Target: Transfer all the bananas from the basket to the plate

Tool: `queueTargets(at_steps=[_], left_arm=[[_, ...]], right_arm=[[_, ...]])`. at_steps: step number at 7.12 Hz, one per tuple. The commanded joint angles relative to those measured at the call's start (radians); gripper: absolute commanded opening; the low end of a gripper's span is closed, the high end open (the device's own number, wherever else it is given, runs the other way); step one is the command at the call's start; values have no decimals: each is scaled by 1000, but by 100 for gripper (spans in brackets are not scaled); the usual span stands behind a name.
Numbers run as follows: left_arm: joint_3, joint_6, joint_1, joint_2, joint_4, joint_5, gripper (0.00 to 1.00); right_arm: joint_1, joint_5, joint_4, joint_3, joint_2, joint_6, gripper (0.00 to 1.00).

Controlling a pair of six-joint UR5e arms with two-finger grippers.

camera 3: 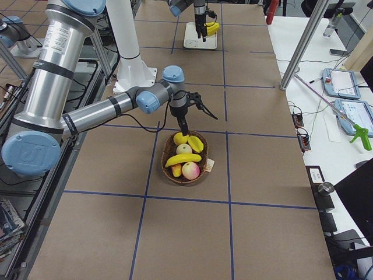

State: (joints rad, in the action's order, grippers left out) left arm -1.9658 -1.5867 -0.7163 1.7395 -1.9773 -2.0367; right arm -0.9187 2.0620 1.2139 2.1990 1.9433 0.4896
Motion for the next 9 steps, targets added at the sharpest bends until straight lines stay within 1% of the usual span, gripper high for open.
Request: queueTargets(at_steps=[1,2,3,4,5,7,9], left_arm=[[2,1,8,5,2,1,100],[5,1,8,9,2,1,100],[7,1,8,11,2,1,100],[5,1,8,11,2,1,100],[5,1,8,12,2,1,100],[5,1,8,12,2,1,100],[4,-1,8,12,2,1,100]], right_arm=[[-11,15,-346,-208,71,-20,100],[-11,13,-352,-225,72,-29,100],[-11,6,-350,-258,75,-101,99],[-8,4,-350,-281,69,-114,93],[-8,4,-344,-288,65,-114,84],[-5,4,-340,-314,62,-112,63],[-3,7,-340,-314,57,-105,22]])
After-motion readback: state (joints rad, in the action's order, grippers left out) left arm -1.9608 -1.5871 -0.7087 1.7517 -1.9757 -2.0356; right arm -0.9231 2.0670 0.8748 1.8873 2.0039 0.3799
